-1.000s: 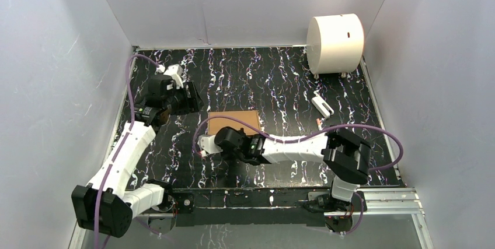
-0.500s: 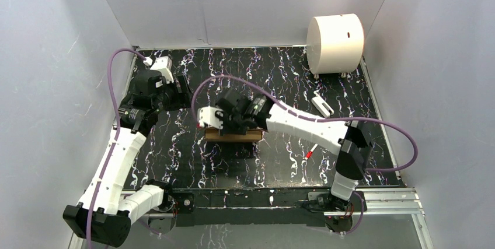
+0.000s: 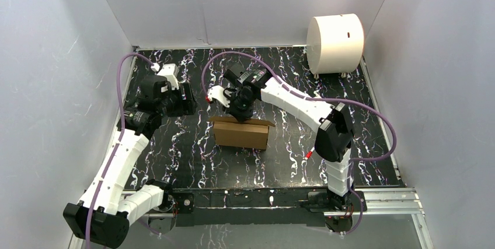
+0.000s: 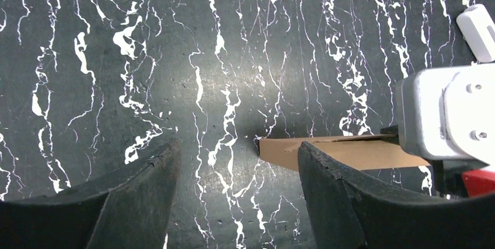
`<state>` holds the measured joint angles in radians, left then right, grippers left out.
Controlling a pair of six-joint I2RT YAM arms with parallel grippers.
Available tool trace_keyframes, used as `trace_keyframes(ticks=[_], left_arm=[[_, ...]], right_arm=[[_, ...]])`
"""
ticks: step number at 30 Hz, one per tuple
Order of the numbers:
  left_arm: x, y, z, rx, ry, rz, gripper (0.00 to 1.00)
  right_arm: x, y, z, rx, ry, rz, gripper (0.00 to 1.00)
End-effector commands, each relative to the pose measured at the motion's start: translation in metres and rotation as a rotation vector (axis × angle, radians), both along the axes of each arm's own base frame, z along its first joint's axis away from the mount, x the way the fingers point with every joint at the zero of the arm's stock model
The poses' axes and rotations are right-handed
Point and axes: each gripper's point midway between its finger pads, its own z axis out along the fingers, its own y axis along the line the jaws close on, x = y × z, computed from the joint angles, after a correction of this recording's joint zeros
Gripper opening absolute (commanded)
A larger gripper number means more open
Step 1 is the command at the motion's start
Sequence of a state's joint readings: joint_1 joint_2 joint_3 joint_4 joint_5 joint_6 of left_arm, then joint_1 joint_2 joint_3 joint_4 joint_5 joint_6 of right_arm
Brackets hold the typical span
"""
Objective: Fold the paper box
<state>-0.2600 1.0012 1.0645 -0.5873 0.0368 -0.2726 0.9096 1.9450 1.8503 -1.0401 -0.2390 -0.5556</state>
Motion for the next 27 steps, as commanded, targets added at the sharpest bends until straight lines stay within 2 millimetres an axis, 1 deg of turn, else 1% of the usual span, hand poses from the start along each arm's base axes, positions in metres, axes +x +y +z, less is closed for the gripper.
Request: trace_keyframes(ticks=[1,4,7,8,12,14,15,18,21,22,24,27], left_arm=[[-0.005,-0.004,-0.001,0.008,-0.017,-0.034,0.71],[-0.008,-0.011,-0.006,-0.007,-0.006,-0.076,0.71],[-0.011,-0.016,-0.007,-0.014,-0.009,-0.111,0.71],[-0.011,-0.017,-0.006,-0.015,-0.010,-0.121,0.71],[-0.014,-0.023,-0.005,-0.028,-0.013,-0.165,0.71],[-0.015,-0.026,-0.005,-0.031,-0.013,-0.183,0.71],[-0.016,-0.027,-0.004,-0.033,-0.014,-0.191,0.71],[-0.017,-0.030,-0.002,-0.034,-0.016,-0.217,0.71],[-0.020,-0.034,-0.002,-0.043,-0.006,-0.246,0.72],[-0.020,-0.036,-0.002,-0.046,-0.002,-0.258,0.72],[-0.022,-0.038,-0.003,-0.051,0.007,-0.279,0.71],[-0.023,-0.040,-0.004,-0.049,0.018,-0.298,0.71]], right_arm=[[-0.006,0.000,-0.003,-0.027,0.052,0.004,0.05],[-0.003,0.004,0.003,-0.008,0.045,-0.003,0.22],[0.000,0.005,0.012,0.013,0.026,-0.012,0.33],[0.001,0.006,0.016,0.021,0.015,-0.015,0.38],[0.008,0.010,0.040,0.083,-0.054,-0.042,0.55],[0.010,0.012,0.055,0.131,-0.082,-0.063,0.60],[0.009,0.012,0.063,0.155,-0.091,-0.072,0.62],[0.005,0.008,0.077,0.201,-0.106,-0.104,0.67],[0.000,0.000,0.089,0.229,-0.113,-0.151,0.68],[-0.002,-0.005,0.094,0.238,-0.117,-0.179,0.69],[-0.006,-0.015,0.096,0.240,-0.114,-0.237,0.69],[-0.009,-0.037,0.096,0.232,-0.128,-0.373,0.69]])
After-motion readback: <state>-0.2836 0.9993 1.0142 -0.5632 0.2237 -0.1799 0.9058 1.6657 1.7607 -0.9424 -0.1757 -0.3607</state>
